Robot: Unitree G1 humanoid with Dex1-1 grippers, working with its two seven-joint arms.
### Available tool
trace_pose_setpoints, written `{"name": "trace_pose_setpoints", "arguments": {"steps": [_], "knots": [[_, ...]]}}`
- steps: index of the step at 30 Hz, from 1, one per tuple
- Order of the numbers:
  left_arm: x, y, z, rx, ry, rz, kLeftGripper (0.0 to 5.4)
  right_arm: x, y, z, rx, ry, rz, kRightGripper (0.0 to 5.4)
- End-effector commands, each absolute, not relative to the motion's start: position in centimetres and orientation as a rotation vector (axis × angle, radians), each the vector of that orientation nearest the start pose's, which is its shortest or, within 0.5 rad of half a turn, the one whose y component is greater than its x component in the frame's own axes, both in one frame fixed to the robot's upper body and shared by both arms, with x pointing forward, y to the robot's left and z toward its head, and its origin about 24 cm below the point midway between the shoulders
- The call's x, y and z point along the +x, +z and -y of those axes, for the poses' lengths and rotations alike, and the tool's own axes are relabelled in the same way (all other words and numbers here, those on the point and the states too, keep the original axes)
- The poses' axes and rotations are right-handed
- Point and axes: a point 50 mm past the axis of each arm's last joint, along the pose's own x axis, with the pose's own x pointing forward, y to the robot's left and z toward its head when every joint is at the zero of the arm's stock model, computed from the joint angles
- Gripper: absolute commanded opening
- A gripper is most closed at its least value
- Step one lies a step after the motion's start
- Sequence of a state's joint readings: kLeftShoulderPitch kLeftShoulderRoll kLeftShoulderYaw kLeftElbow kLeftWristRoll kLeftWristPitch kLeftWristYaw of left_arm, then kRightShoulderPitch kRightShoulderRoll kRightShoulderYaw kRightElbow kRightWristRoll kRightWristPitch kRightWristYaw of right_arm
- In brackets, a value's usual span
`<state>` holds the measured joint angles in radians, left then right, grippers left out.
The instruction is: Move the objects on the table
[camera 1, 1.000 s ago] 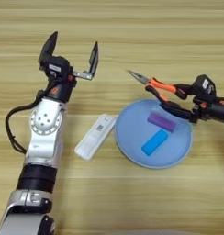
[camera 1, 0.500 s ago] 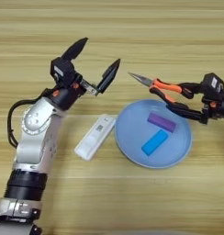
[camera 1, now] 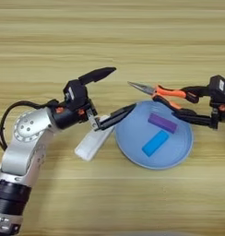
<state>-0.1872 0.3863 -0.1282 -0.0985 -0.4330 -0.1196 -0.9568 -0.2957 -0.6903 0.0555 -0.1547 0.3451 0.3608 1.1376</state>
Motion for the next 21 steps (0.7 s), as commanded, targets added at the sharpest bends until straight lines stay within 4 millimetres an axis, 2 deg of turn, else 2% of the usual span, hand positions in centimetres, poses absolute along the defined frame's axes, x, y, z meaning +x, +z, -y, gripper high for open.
{"name": "trace_pose_setpoints", "arguments": {"steps": [1, 21], "knots": [[24.6, 11.9, -13.0, 0.200, -1.233, 0.305, 5.40, 26.0, 14.9, 18.6, -0.396, 1.272, -0.147, 3.43], [23.2, 11.6, -11.7, 0.270, -1.364, 0.285, 5.40, 24.0, 14.9, 18.4, -0.430, 1.448, -0.239, 3.43]]}}
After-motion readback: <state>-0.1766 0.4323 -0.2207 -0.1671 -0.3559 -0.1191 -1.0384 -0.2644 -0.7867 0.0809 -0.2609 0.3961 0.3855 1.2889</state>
